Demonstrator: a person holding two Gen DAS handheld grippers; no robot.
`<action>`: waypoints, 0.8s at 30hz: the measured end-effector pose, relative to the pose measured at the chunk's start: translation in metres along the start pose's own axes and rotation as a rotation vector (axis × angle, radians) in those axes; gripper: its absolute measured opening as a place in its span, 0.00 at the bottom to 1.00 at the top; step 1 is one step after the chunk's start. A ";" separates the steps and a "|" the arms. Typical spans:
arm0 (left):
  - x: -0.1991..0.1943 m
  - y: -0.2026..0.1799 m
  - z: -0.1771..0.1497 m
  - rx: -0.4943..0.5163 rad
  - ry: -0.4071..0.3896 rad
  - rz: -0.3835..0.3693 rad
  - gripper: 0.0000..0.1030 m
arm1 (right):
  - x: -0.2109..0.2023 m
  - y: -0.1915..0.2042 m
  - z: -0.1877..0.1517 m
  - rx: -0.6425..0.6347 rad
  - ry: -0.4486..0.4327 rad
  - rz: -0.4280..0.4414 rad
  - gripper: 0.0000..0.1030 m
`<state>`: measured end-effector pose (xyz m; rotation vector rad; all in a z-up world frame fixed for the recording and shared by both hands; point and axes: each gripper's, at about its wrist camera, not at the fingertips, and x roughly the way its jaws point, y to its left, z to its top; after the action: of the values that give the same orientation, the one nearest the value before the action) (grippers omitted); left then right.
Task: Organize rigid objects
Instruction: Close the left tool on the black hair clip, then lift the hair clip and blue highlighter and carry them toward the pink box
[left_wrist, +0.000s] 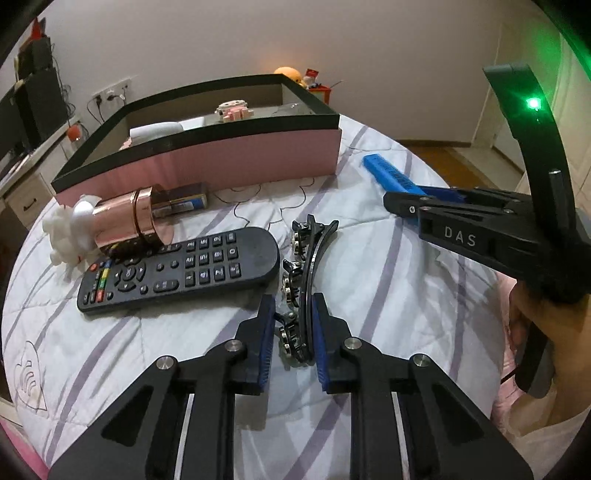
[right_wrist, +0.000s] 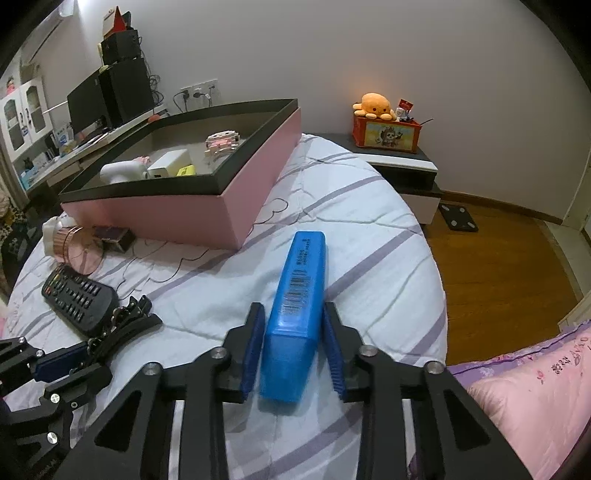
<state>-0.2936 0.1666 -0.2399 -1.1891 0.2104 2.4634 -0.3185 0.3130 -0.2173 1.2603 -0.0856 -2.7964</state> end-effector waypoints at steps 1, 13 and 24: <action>-0.002 0.001 -0.002 -0.006 0.001 -0.005 0.18 | -0.002 0.001 -0.002 0.000 0.002 0.007 0.27; -0.035 0.016 -0.036 0.006 0.016 0.010 0.19 | -0.028 0.051 -0.033 -0.068 0.028 0.086 0.27; -0.043 0.036 -0.049 -0.031 0.022 0.023 0.22 | -0.039 0.092 -0.052 -0.134 0.040 0.085 0.27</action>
<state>-0.2487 0.1072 -0.2381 -1.2335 0.1942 2.4830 -0.2497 0.2238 -0.2146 1.2497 0.0480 -2.6549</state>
